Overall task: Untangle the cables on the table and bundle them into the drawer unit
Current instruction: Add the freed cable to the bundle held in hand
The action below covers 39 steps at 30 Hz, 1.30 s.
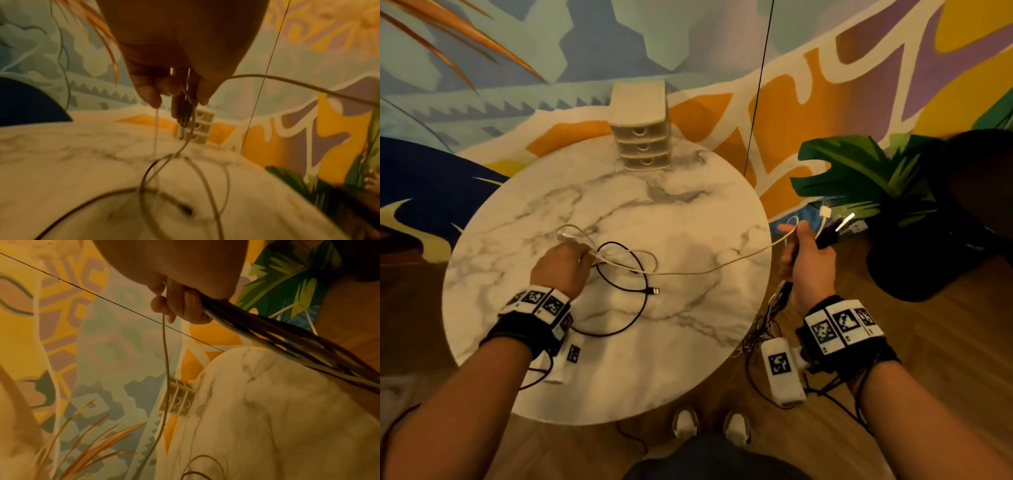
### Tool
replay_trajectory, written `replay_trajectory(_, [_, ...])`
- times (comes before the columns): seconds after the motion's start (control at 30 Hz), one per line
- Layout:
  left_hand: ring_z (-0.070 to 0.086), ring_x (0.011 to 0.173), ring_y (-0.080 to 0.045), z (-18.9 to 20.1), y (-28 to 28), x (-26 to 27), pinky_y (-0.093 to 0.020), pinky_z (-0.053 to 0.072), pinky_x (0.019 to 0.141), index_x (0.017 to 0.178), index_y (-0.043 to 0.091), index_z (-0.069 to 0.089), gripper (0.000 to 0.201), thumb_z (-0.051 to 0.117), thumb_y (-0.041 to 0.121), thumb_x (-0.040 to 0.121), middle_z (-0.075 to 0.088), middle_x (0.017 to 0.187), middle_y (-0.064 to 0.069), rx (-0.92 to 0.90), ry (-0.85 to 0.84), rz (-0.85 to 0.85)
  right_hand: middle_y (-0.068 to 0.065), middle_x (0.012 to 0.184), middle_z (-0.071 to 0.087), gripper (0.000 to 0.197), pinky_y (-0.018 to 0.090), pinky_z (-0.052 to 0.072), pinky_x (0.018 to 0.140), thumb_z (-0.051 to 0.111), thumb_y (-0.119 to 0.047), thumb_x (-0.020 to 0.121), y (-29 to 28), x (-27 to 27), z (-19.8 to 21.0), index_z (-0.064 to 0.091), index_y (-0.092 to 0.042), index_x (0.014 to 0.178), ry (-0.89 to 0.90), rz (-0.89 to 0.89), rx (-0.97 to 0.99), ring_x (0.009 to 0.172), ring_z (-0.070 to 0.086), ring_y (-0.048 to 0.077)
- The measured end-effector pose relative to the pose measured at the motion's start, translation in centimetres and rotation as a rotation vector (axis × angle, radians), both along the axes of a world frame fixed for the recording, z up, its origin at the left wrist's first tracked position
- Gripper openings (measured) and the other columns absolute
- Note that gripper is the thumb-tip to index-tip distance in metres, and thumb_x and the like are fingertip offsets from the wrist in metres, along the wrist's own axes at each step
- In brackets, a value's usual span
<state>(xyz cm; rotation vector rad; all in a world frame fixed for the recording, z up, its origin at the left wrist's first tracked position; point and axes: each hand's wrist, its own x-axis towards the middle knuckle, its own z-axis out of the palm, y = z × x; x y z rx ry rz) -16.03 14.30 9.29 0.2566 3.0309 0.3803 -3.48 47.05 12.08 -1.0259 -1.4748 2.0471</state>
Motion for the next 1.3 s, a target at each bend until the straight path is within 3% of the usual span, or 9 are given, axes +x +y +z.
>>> replay_trajectory(0.2, [0.061, 0.089, -0.025, 5.4, 4.0, 1.1, -0.033, 0.048, 0.071, 0.100, 0.015, 0.071, 0.021, 0.052, 0.024, 0.094, 0.062, 0.111, -0.003, 0.293, 0.356, -0.255, -0.008, 0.039, 0.039, 0.034, 0.016, 0.021, 0.036, 0.047, -0.033, 0.098, 0.4, 0.2, -0.9, 0.067, -0.016, 0.076, -0.021, -0.013, -0.088, 0.033, 0.027, 0.006])
replay_trajectory(0.4, [0.061, 0.089, -0.026, 1.9, 7.1, 3.8, -0.033, 0.052, 0.057, 0.101, 0.014, 0.068, 0.034, 0.041, 0.032, 0.093, 0.063, 0.108, -0.005, 0.064, 0.406, -0.620, -0.008, 0.039, 0.036, 0.033, 0.015, 0.021, 0.037, 0.046, -0.030, 0.099, 1.1, 0.4, -0.5, 0.053, -0.017, 0.069, 0.027, -0.112, -0.153, 0.031, 0.027, 0.006])
replay_trajectory(0.53, [0.062, 0.085, -0.035, -1.8, 5.4, 1.9, -0.039, 0.050, 0.060, 0.101, 0.015, 0.063, 0.021, 0.049, 0.028, 0.093, 0.063, 0.099, -0.011, -0.043, 0.167, -0.258, -0.008, 0.041, 0.039, 0.031, 0.016, 0.024, 0.036, 0.046, -0.031, 0.098, 2.5, 1.5, -0.5, 0.051, -0.020, 0.070, 0.030, -0.188, -0.144, 0.033, 0.030, 0.006])
replay_trajectory(0.63, [0.061, 0.081, -0.038, -2.4, 3.9, -0.1, -0.041, 0.050, 0.066, 0.114, 0.023, 0.053, 0.039, 0.036, 0.052, 0.094, 0.067, 0.091, -0.017, 0.006, 0.024, 0.147, -0.006, 0.050, 0.041, 0.031, 0.016, 0.025, 0.036, 0.046, -0.030, 0.098, 3.4, 2.3, -0.6, 0.051, -0.021, 0.069, 0.036, -0.244, -0.134, 0.035, 0.033, 0.005])
replay_trajectory(0.7, [0.061, 0.080, -0.037, -3.3, 3.6, -0.9, -0.039, 0.049, 0.066, 0.122, 0.028, 0.045, 0.045, 0.036, 0.059, 0.091, 0.067, 0.087, -0.016, 0.046, 0.000, 0.177, -0.006, 0.052, 0.042, 0.031, 0.016, 0.025, 0.035, 0.046, -0.030, 0.098, 3.6, 2.6, -0.6, 0.050, -0.022, 0.068, 0.035, -0.275, -0.125, 0.037, 0.035, 0.005])
replay_trajectory(0.9, [0.054, 0.115, -0.031, -2.8, 5.7, -0.4, -0.040, 0.048, 0.088, 0.147, 0.025, 0.024, 0.062, 0.050, 0.040, 0.092, 0.047, 0.138, -0.007, -0.226, -0.221, -0.248, -0.007, 0.052, 0.043, 0.029, 0.016, 0.026, 0.035, 0.046, -0.029, 0.098, 6.0, 4.1, 0.2, 0.050, -0.021, 0.071, 0.084, -0.380, -0.122, 0.037, 0.037, 0.004])
replay_trajectory(1.07, [0.061, 0.091, -0.026, 1.1, 15.4, 4.9, -0.038, 0.051, 0.074, 0.131, 0.020, 0.049, 0.045, 0.057, 0.034, 0.090, 0.047, 0.129, -0.001, 0.106, 0.031, -0.561, -0.007, 0.049, 0.043, 0.031, 0.017, 0.025, 0.037, 0.045, -0.028, 0.098, 6.9, 5.4, 0.7, 0.050, -0.022, 0.068, 0.088, -0.341, -0.014, 0.036, 0.033, 0.005])
replay_trajectory(1.2, [0.050, 0.113, -0.015, 3.1, 27.0, 11.0, -0.033, 0.042, 0.098, 0.140, 0.018, 0.039, 0.060, 0.064, 0.030, 0.086, 0.048, 0.133, -0.005, 0.498, -0.286, -0.796, -0.008, 0.044, 0.047, 0.032, 0.021, 0.028, 0.042, 0.047, -0.029, 0.098, 7.1, 6.9, 1.0, 0.054, -0.022, 0.067, 0.036, -0.278, 0.078, 0.042, 0.039, 0.006])
replay_trajectory(1.3, [0.061, 0.090, -0.018, 3.7, 32.6, 12.8, -0.039, 0.051, 0.084, 0.115, 0.013, 0.061, 0.025, 0.057, 0.021, 0.091, 0.065, 0.102, -0.006, 0.564, -0.442, -0.807, -0.007, 0.045, 0.049, 0.030, 0.023, 0.030, 0.044, 0.046, -0.030, 0.098, 8.2, 9.0, 1.1, 0.058, -0.021, 0.072, 0.020, -0.237, 0.160, 0.044, 0.039, 0.009])
